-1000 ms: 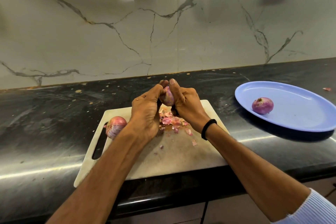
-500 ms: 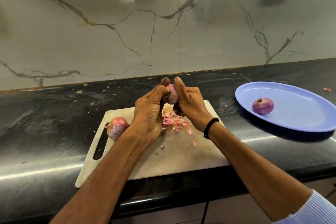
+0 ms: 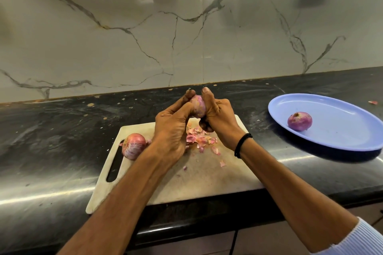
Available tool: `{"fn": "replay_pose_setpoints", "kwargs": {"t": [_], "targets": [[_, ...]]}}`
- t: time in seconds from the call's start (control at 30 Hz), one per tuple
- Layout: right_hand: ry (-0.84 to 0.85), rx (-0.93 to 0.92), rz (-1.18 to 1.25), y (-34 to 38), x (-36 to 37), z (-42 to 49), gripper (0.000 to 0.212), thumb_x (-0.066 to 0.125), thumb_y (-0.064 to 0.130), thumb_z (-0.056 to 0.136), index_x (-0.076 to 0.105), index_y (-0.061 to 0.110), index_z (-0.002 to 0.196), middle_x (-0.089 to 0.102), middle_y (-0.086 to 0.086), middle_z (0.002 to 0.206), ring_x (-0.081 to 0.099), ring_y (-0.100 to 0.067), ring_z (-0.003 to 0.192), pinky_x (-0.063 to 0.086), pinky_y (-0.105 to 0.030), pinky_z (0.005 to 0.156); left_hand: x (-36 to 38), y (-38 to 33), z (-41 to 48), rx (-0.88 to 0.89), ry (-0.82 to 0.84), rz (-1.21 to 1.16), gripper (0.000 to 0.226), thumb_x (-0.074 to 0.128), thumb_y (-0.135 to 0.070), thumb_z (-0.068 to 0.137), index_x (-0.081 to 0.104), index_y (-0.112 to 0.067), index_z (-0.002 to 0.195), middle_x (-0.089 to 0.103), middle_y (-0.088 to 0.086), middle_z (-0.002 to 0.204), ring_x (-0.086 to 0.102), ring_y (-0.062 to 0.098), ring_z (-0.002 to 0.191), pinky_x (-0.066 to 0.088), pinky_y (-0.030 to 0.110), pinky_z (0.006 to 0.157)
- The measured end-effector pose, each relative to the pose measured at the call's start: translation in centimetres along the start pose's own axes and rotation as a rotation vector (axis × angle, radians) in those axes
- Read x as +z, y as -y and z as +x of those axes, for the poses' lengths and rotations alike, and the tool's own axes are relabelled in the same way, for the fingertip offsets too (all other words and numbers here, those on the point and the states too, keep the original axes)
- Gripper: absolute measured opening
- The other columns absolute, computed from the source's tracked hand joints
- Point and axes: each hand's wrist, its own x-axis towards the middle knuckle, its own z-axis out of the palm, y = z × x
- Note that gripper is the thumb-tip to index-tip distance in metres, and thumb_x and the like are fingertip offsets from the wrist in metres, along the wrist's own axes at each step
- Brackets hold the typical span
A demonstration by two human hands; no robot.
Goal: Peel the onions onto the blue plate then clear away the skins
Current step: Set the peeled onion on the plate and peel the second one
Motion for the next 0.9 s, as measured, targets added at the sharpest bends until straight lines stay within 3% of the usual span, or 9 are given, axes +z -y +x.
{"fn": "replay_pose_setpoints", "kwargs": {"t": [0.1,0.23,0.37,0.47,0.53,0.7,0.9], "targets": [[0.009,-0.018,-0.010,-0.02,0.14,-0.02,0.061,0.040,0.050,0.102,0.058,0.006,0.064,0.051,-0.003,0.048,0.051,-0.019,0.045,0.040,-0.023,0.040,-0.03,-0.03,0.21,0.024,-0.013,0.004,0.016,0.068,0.003,0.083,0.074,-0.010,0.090,0.077,-0.002,0.085,0.072,0.010,0.086,0.056,0.017,0.067],[0.020,-0.041,-0.055,-0.26,0.40,-0.08,0.059,0.040,0.050,0.101,0.057,0.010,0.061,0.049,0.002,0.045,0.050,-0.018,0.044,0.039,-0.023,0.042,-0.13,0.15,0.43,0.007,-0.031,0.002,0.016,0.067,0.004,0.085,0.074,-0.008,0.093,0.077,-0.001,0.079,0.072,0.008,0.074,0.056,0.018,0.062],[0.016,-0.019,-0.051,-0.22,0.42,-0.07,0.060,0.040,0.051,0.101,0.056,0.011,0.060,0.048,0.002,0.045,0.049,-0.018,0.044,0.039,-0.023,0.042,-0.27,0.41,0.60,-0.009,-0.019,0.024,0.019,0.069,0.005,0.083,0.075,-0.008,0.096,0.077,0.005,0.091,0.073,0.016,0.089,0.060,0.027,0.071],[0.015,0.002,-0.025,-0.04,0.19,-0.08,0.060,0.040,0.050,0.102,0.056,0.009,0.060,0.048,-0.001,0.045,0.050,-0.020,0.044,0.038,-0.023,0.039,-0.37,0.58,0.71,-0.038,-0.016,0.017,0.022,0.073,0.002,0.080,0.077,-0.010,0.097,0.075,0.012,0.107,0.068,0.029,0.109,0.057,0.044,0.092],[0.017,0.003,-0.023,-0.04,0.09,-0.07,0.061,0.040,0.050,0.102,0.057,0.009,0.061,0.049,-0.001,0.045,0.050,-0.019,0.044,0.038,-0.022,0.039,-0.37,0.53,0.66,-0.045,-0.011,0.019,0.021,0.073,0.002,0.079,0.078,-0.011,0.094,0.075,0.013,0.107,0.068,0.032,0.110,0.055,0.049,0.096],[0.015,0.031,0.056,0.15,-0.23,0.22,0.062,0.039,0.053,0.101,0.059,0.000,0.076,0.051,-0.007,0.053,0.050,-0.018,0.042,0.036,-0.022,0.037,-0.22,0.08,0.35,0.008,0.032,0.036,0.025,0.064,0.010,0.085,0.074,-0.005,0.101,0.077,0.002,0.093,0.071,0.018,0.092,0.058,0.024,0.069],[-0.006,0.058,0.158,0.45,-0.36,0.32,0.061,0.039,0.053,0.101,0.060,0.002,0.078,0.049,-0.002,0.048,0.048,-0.018,0.042,0.035,-0.020,0.036,-0.12,-0.34,0.43,0.046,0.041,0.001,0.021,0.062,0.008,0.088,0.074,-0.007,0.098,0.077,0.000,0.093,0.072,0.009,0.089,0.056,0.018,0.072]]}}
